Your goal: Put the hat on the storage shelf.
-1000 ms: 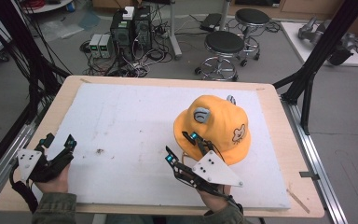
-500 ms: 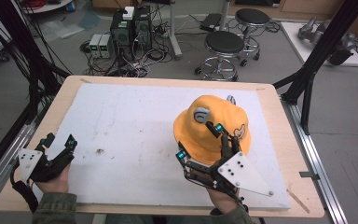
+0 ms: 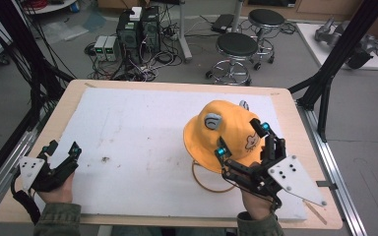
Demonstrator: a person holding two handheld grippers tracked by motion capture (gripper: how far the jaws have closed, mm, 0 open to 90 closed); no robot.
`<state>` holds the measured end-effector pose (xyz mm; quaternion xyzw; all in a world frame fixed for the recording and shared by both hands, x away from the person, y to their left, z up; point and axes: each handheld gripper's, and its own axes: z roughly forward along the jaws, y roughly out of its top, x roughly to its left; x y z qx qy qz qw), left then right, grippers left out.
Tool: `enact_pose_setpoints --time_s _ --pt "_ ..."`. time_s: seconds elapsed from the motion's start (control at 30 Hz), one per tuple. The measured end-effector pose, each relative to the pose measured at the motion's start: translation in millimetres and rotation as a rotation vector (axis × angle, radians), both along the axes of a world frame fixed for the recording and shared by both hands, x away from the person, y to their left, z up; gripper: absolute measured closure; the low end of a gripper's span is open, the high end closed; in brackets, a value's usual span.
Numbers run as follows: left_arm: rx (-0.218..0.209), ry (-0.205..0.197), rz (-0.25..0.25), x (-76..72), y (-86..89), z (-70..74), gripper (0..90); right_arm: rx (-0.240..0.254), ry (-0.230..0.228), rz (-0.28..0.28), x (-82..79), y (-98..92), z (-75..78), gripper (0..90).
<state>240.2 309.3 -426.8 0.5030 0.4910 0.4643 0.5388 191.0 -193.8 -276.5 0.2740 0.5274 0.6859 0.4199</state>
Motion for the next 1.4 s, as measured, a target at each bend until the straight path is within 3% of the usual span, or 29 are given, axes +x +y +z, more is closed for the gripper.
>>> enact_pose_setpoints --time_s 0.2,0.47,0.73,0.9,1.4 --pt "0.0 0.005 -0.003 0.2 0.4 -0.3 32.6 0.016 -0.017 -0.077 -1.7 -21.0 5.6 13.6" --pt "-0.003 0.005 -0.004 0.5 0.8 -0.5 32.6 0.05 0.011 -0.171 0.3 -50.2 3.2 13.3" --pt "-0.005 0.008 -0.004 0.7 1.8 -0.6 32.6 0.057 0.021 -0.215 4.1 -64.8 0.3 13.2" --pt "-0.006 0.01 -0.004 0.8 2.3 -0.8 32.6 0.049 0.037 -0.274 7.7 -72.9 -5.2 13.1" --pt "-0.009 0.011 0.002 1.9 3.5 -1.5 32.6 0.091 0.164 -0.376 29.6 -103.5 -34.1 12.2"
